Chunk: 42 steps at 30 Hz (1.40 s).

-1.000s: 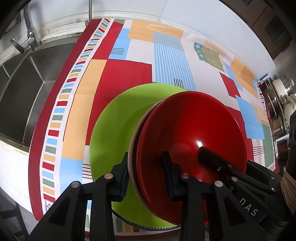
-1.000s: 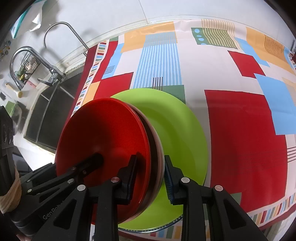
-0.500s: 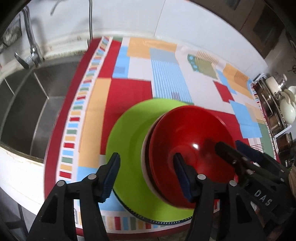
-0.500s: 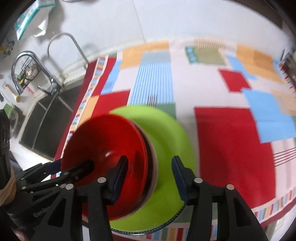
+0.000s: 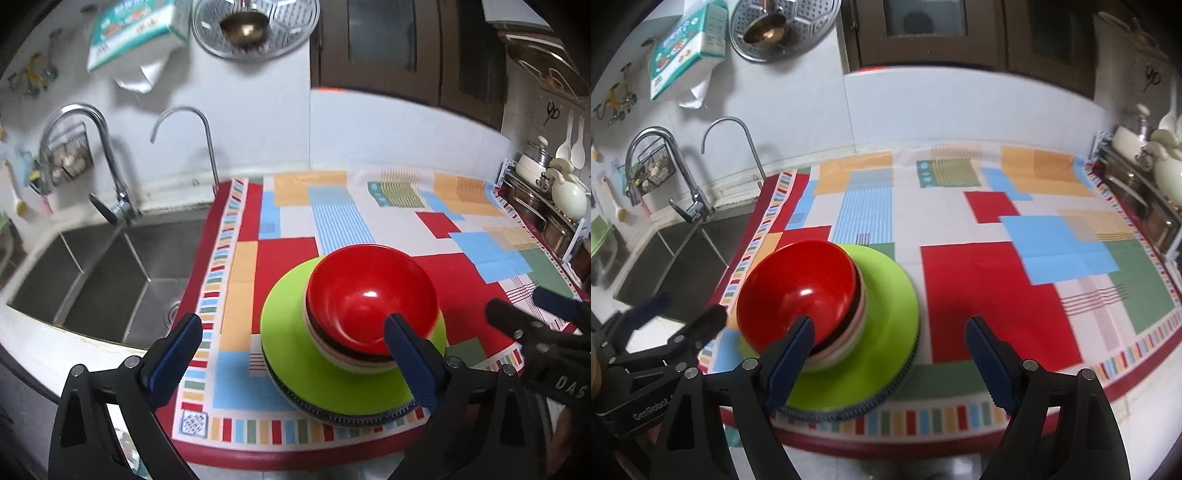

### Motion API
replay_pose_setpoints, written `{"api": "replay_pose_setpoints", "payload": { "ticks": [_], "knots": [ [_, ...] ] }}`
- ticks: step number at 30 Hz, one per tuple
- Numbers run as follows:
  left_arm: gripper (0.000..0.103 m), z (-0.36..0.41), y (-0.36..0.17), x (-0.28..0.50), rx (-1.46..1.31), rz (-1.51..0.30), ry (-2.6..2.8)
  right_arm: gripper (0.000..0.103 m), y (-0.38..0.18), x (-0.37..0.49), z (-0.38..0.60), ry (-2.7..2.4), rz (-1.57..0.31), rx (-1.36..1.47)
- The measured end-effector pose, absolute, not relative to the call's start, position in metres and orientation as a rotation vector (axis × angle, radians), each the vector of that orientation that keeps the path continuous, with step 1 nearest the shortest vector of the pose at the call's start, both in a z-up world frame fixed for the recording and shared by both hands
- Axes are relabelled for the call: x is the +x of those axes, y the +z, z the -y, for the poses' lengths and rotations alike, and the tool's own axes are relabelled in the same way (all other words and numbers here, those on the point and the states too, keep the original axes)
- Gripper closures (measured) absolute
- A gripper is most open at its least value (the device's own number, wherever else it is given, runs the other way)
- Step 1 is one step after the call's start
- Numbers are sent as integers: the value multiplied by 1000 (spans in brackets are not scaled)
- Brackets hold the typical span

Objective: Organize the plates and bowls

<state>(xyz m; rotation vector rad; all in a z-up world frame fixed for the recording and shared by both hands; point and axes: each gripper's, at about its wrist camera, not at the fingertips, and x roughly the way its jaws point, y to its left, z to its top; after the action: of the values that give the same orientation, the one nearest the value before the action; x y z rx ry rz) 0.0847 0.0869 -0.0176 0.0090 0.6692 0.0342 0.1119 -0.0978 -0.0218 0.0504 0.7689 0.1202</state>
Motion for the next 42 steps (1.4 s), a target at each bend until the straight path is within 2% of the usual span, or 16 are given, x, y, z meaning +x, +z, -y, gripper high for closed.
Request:
{"api": "replay_pose_setpoints", "payload": {
  "ticks": [8,16,42],
  "knots": [
    [0,-65,1,28,10,-544,75,19,1,49,122,78,-599,-6],
    [0,-41,9,-19,-16,-506,81,19,16,-1,147,86,-505,-14],
    [0,-6,17,-112,16,-442,92,19,15,-101,187,84,-457,12]
  ]
}}
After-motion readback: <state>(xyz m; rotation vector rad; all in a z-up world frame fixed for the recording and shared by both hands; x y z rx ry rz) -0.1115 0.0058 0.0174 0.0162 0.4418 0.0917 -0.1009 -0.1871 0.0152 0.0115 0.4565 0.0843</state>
